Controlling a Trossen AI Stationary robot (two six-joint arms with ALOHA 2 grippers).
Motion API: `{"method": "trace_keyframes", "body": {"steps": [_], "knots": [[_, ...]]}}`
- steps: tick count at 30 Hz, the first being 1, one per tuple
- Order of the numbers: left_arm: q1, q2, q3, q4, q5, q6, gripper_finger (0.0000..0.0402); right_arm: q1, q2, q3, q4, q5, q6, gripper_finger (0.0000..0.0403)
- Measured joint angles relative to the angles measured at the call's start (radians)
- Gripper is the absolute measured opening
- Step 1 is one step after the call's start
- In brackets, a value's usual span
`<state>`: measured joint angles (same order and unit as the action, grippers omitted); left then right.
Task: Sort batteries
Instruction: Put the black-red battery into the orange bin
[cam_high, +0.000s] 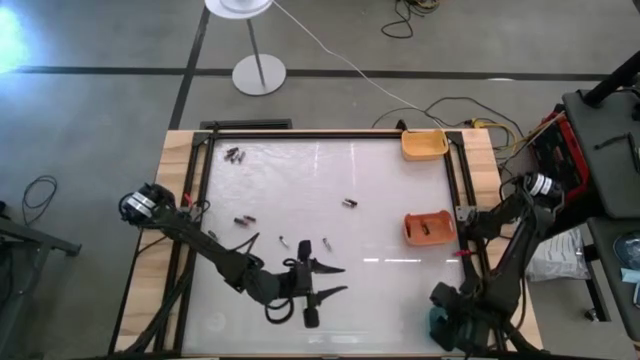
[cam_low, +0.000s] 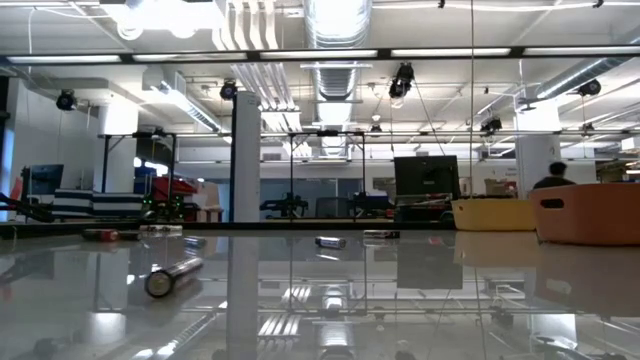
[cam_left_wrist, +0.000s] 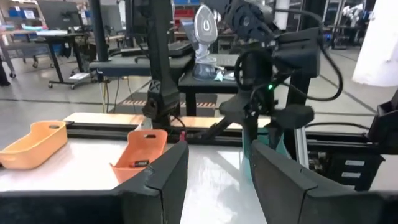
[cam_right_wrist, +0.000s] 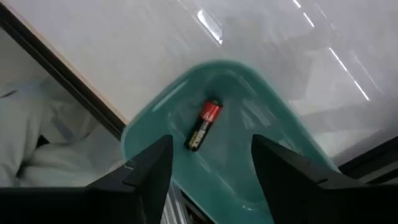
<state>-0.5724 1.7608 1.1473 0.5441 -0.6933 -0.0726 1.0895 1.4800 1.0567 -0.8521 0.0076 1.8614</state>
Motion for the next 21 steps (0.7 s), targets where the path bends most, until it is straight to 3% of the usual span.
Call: {"method": "trace_keyframes", "body": {"steps": [21], "knots": [[-0.060, -0.009, -0.031, -0.006, -0.007, -0.068, 0.0152, -0.003, 0.215, -0.002, 0.135, -0.076, 0.006, 0.0221]]}}
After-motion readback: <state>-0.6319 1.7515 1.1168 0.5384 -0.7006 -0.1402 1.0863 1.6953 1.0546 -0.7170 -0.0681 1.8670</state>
